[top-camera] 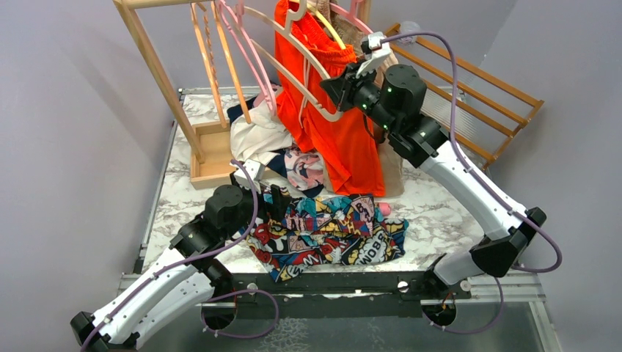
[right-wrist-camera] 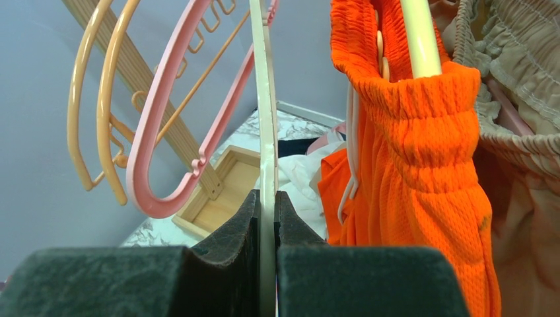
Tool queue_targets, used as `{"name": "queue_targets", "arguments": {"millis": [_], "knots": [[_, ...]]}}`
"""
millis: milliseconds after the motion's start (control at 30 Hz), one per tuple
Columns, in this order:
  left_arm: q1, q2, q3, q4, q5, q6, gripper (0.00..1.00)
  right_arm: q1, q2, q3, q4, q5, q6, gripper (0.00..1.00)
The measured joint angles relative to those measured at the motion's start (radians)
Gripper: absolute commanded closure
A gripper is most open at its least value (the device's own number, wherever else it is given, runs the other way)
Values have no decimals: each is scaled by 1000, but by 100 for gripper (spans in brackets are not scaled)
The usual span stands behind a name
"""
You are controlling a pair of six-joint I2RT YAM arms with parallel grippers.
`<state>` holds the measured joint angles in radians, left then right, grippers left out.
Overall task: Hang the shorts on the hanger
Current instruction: Pick up the hanger from the clothesline.
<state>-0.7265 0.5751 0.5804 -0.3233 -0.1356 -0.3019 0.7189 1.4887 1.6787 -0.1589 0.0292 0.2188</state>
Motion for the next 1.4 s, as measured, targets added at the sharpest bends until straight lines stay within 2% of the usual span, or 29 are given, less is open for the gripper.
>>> {"name": "queue_targets", "arguments": {"millis": [367,867,1100,1400], "knots": [[0,-5,0,-1,-3,0,5,0,-105,-107,-23,0,-3,99],[0,-87,0,1,-14,-1,5,0,-322,-206,-167,0,-9,99],[0,-170,-6,12,-40,-4,5,0,-422,-236,-333,10,-39,99],[0,-245,2,28,-45,-7,5,0,-549,-258,-630,19,-65,99]]}}
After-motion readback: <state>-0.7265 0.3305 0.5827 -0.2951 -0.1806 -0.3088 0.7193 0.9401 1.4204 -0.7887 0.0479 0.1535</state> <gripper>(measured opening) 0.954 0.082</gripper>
